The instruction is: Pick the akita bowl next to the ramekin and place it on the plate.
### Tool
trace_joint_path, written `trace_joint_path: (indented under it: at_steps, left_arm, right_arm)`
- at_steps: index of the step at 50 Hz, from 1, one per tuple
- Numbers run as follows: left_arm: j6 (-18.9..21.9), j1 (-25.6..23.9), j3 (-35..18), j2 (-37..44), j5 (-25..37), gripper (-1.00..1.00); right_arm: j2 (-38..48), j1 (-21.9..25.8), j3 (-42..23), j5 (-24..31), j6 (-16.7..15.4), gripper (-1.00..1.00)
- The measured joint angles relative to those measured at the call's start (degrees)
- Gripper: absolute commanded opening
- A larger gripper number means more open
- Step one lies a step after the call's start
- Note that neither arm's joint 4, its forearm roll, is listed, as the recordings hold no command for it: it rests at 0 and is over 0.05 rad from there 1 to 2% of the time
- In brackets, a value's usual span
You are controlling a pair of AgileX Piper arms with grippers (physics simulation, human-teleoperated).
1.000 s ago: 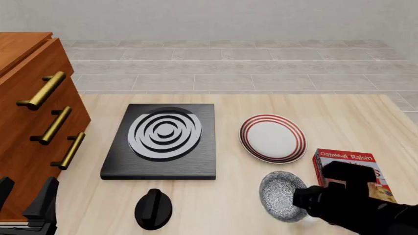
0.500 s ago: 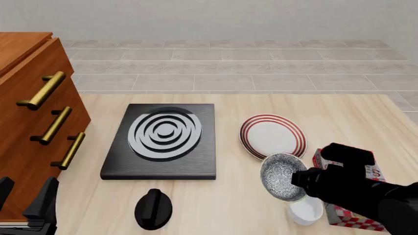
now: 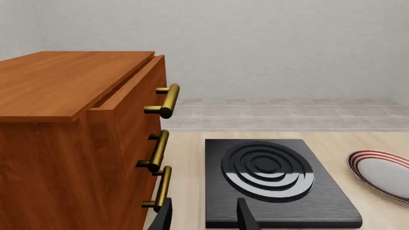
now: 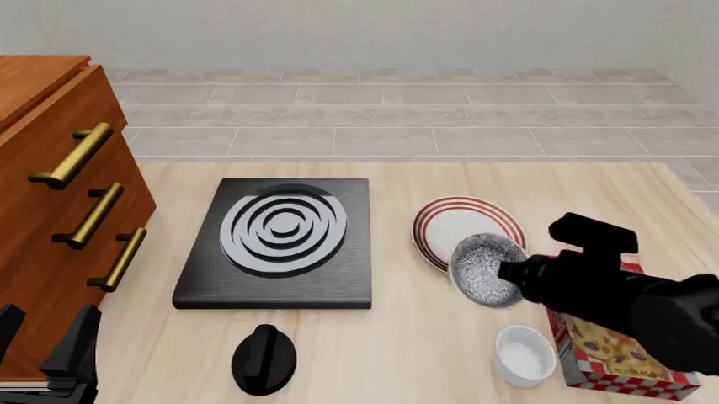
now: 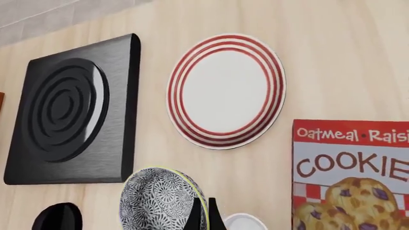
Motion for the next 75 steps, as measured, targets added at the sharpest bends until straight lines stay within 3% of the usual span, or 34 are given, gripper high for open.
trace_joint_path:
  at_steps: [34, 75]
  left_arm:
    - [0.0, 0.0, 0.0, 0.0, 0.0, 1.0]
    - [0.0, 0.0, 0.0, 0.0, 0.0, 1.0]
  right_arm:
    - [10.8, -4.2, -5.9, -5.4, 0.0, -1.0]
    - [23.6, -6.4, -11.7, -10.8, -2.1, -1.0]
